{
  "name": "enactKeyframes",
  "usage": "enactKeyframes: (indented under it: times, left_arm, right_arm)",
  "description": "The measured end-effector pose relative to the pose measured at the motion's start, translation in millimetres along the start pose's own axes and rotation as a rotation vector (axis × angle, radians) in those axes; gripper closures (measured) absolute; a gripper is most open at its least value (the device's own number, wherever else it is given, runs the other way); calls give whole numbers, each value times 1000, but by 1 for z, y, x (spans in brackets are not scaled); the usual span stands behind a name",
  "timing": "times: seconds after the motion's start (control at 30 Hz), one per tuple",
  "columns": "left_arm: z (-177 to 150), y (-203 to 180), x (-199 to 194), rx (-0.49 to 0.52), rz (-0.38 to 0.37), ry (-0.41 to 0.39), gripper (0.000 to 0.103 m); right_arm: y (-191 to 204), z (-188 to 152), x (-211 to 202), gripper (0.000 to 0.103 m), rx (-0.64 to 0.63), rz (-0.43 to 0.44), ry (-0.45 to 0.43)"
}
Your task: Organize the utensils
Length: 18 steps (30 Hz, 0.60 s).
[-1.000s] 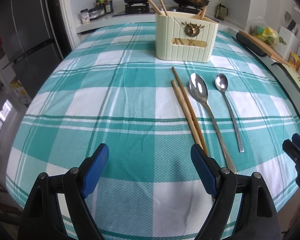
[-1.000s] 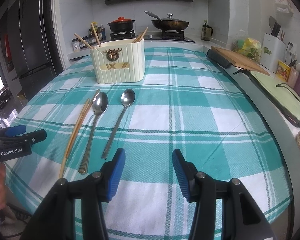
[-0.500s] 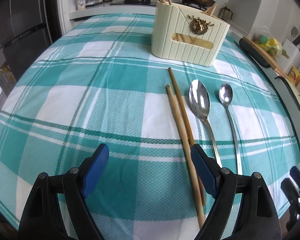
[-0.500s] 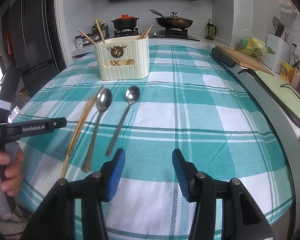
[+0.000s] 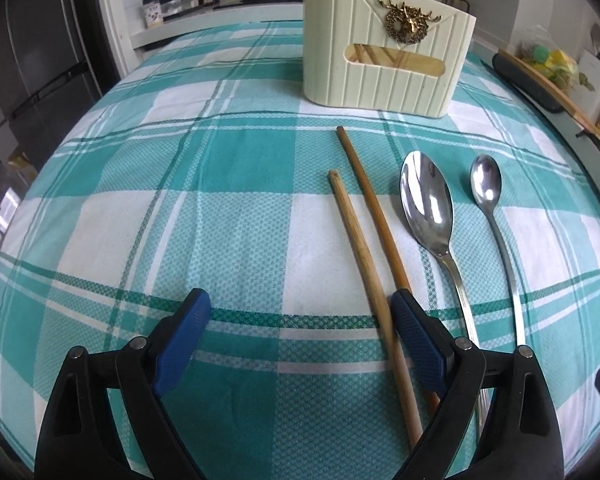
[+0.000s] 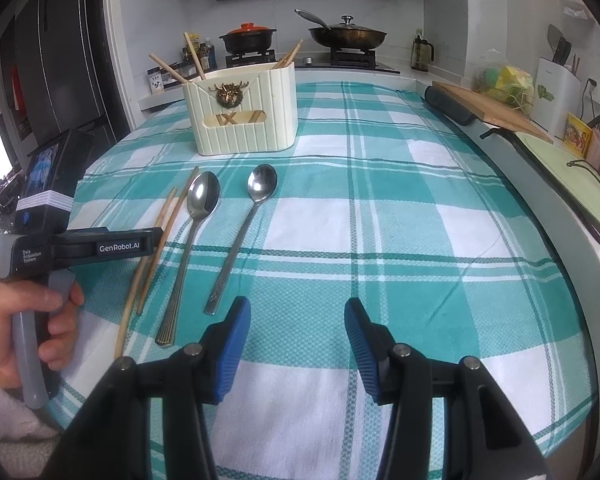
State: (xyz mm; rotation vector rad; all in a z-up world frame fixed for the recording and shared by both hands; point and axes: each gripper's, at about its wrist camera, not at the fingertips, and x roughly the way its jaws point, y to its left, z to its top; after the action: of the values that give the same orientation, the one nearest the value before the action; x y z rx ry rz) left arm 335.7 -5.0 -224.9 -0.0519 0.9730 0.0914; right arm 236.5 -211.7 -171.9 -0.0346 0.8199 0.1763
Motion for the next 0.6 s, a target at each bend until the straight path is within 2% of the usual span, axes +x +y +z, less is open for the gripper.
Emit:
enactKeyframes:
  times: [0.2,0.37,0.43,0.47,0.5,0.53,0.57,0.6]
  left_arm:
    - [-6,2,-7,18,-10,6,25]
    - [-21,-3,-19,67,-7,-4,35]
    - [-26,-7,-23,96,-10,-14,44]
    - [-28,-8,-25,110,-16,-19,48]
    - [-29,-10,-26,125,-24,-22,58]
    - [-29,-11,-27,138,-32,-23,70]
    - [-29,-13,-28,154,-38,-23,76]
    - [-29,-14,-28,172,-42,-23,87]
  right_arm:
    - [17,31,35,53,-43,47,8]
    - [38,49,79,54,-84,70,62]
    - [49,48,93,55,-141,46,88]
    - [53,46,98,64,-162,39,104]
    - [56,44,100,70,-173,38,104]
    - [56,44,98,80,-182,24,95]
    - [57,43,98,92,-187,20,97]
    - [56,43,96,94,-182,3,95]
